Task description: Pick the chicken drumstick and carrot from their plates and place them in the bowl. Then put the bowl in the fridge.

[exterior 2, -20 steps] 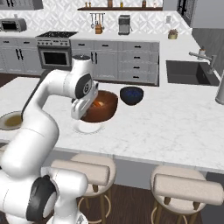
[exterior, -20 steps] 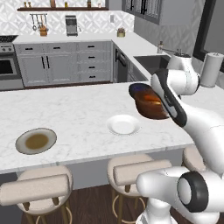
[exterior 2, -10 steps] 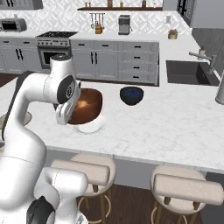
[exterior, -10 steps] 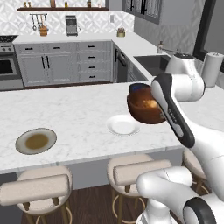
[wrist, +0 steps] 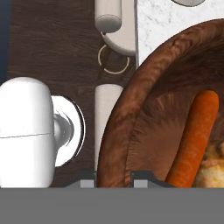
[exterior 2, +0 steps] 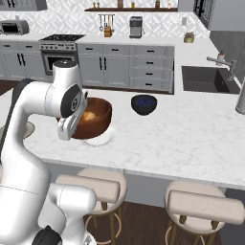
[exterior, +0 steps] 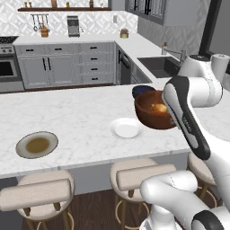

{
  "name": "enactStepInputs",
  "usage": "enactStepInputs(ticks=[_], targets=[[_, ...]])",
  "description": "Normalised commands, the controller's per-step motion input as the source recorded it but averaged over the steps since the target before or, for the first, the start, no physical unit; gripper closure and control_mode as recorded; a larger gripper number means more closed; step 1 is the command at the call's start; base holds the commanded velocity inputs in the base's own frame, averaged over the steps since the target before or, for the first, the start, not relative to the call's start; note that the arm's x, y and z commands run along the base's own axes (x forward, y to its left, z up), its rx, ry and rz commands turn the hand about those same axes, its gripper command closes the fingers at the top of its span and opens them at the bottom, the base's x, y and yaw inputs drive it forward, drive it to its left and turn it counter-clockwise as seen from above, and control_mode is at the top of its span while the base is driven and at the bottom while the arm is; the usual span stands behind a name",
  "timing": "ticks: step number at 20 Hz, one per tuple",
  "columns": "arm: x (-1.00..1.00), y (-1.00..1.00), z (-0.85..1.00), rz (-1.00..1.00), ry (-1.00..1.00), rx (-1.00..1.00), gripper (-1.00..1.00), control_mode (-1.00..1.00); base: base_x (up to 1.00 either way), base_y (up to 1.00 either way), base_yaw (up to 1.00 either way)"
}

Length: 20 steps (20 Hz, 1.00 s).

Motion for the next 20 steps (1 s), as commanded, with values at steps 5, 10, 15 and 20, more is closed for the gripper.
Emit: enactStepInputs(ticks=[5,10,15,20], targets=[[-0.22,-0.22,0.00,-0.02,0.00,0.01,1.00,-1.00,0.00,0.00,0.00],[-0.15,0.00,0.00,0.00,-0.02,-0.12,1.00,-1.00,0.00,0.00,0.00],[0.00,0.00,0.00,0.00,0.00,-0.01,1.00,-1.00,0.00,0.00,0.00],[0.00,0.00,0.00,0.00,0.00,0.01,1.00,-1.00,0.00,0.00,0.00]])
